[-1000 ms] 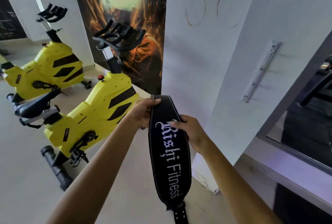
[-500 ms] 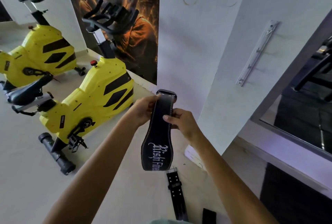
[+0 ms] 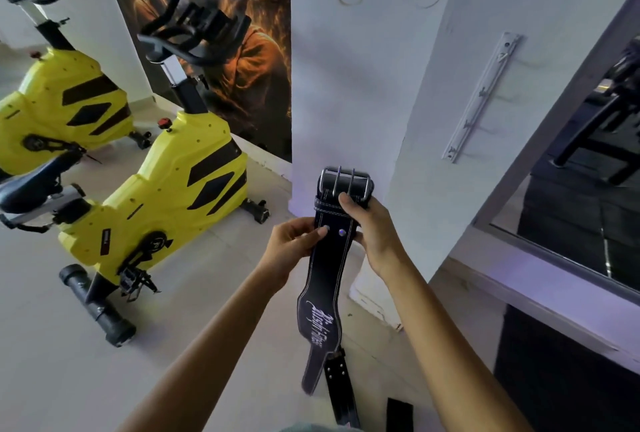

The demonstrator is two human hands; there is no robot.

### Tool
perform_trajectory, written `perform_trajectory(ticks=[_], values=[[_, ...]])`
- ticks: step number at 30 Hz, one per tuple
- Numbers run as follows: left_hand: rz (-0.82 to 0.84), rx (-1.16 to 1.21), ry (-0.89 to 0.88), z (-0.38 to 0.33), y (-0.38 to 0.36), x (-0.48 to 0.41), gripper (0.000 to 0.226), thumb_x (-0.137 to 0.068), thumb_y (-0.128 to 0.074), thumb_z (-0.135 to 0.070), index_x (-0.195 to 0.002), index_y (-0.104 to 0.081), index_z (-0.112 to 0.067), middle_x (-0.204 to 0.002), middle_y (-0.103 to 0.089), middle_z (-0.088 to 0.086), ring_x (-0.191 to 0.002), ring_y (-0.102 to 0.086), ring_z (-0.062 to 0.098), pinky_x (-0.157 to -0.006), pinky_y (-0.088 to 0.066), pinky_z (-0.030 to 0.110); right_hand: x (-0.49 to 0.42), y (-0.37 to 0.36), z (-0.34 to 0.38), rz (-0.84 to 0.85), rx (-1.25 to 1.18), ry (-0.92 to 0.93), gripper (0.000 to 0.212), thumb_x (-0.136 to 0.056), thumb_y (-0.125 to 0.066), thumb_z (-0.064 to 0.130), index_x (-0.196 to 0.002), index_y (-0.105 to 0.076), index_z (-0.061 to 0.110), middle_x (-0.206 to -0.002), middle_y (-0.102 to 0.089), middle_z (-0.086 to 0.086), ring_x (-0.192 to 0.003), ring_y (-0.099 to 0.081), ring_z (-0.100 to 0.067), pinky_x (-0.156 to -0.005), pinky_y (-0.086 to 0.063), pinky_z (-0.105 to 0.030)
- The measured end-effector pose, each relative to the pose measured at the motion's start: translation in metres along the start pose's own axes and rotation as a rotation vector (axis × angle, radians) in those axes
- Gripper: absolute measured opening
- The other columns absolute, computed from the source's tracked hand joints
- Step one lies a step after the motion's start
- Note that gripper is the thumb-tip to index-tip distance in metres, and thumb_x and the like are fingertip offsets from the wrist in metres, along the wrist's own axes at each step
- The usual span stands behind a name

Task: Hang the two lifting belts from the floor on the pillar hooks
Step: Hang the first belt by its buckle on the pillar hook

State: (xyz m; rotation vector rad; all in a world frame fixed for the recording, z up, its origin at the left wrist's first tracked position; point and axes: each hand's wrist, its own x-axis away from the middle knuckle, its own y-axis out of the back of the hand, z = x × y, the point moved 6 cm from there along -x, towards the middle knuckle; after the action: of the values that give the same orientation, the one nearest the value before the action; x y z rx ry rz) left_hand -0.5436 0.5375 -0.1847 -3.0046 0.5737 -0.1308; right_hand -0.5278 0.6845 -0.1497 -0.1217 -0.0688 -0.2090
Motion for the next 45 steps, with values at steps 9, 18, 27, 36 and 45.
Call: perform_trajectory(ticks=[9, 18, 27, 36, 45], values=[[0.043, 0.167, -0.057, -0.039, -0.006, -0.014, 0.051, -0.089, -0.058, -0.01, -0.131, -0.043, -0.036, -0.117, -0.056, 0.015, -0.101, -0.063, 0.025, -0.078, -0.058, 0.043, 0.014, 0.001, 0.011, -0.156, 0.052, 0.178, 0.03, -0.09, -0.068, 0.014, -0.113, -0.052, 0.024, -0.098, -0.07, 0.005, -0.093, -0.069, -0.016, -0.082, -0.052, -0.023], [0.188, -0.222, -0.231, -0.055, -0.006, -0.014, 0.046, -0.087, -0.068, -0.02, -0.132, -0.055, -0.026, -0.14, -0.043, -0.004, -0.124, -0.05, 0.008, -0.087, -0.052, 0.021, 0.024, 0.01, 0.018, -0.175, 0.035, 0.182, 0.031, -0.082, -0.076, 0.014, -0.108, -0.061, 0.015, -0.107, -0.073, -0.017, -0.094, -0.072, -0.025, -0.092, -0.055, -0.042], [0.033, -0.279, -0.468, -0.052, -0.003, -0.002, 0.03, -0.086, -0.069, -0.014, -0.114, -0.065, -0.004, -0.107, -0.071, 0.011, -0.095, -0.068, 0.024, -0.085, -0.057, 0.03, 0.037, 0.008, 0.008, -0.299, 0.237, 0.108, 0.05, -0.06, -0.074, 0.068, -0.088, -0.067, 0.027, -0.089, -0.073, -0.001, -0.091, -0.072, -0.024, -0.085, -0.056, -0.057], [0.078, -0.197, -0.571, -0.059, 0.003, 0.002, 0.04, -0.085, -0.069, -0.005, -0.115, -0.042, -0.006, -0.094, -0.063, 0.011, -0.08, -0.065, 0.031, -0.062, -0.055, 0.03, 0.051, -0.004, 0.033, -0.39, 0.455, 0.419, 0.036, -0.084, -0.074, 0.019, -0.113, -0.053, 0.017, -0.106, -0.065, 0.005, -0.096, -0.063, -0.004, -0.079, -0.043, -0.003], [0.172, -0.289, -0.679, -0.077, 0.004, -0.017, 0.036, -0.091, -0.056, -0.018, -0.127, -0.052, -0.023, -0.111, -0.065, 0.01, -0.097, -0.067, 0.023, -0.078, -0.057, 0.034, 0.055, -0.021, 0.038, -0.644, 0.362, 0.607, 0.045, -0.087, -0.07, 0.022, -0.116, -0.039, 0.038, -0.093, -0.061, -0.004, -0.083, -0.062, -0.017, -0.072, -0.052, -0.022]])
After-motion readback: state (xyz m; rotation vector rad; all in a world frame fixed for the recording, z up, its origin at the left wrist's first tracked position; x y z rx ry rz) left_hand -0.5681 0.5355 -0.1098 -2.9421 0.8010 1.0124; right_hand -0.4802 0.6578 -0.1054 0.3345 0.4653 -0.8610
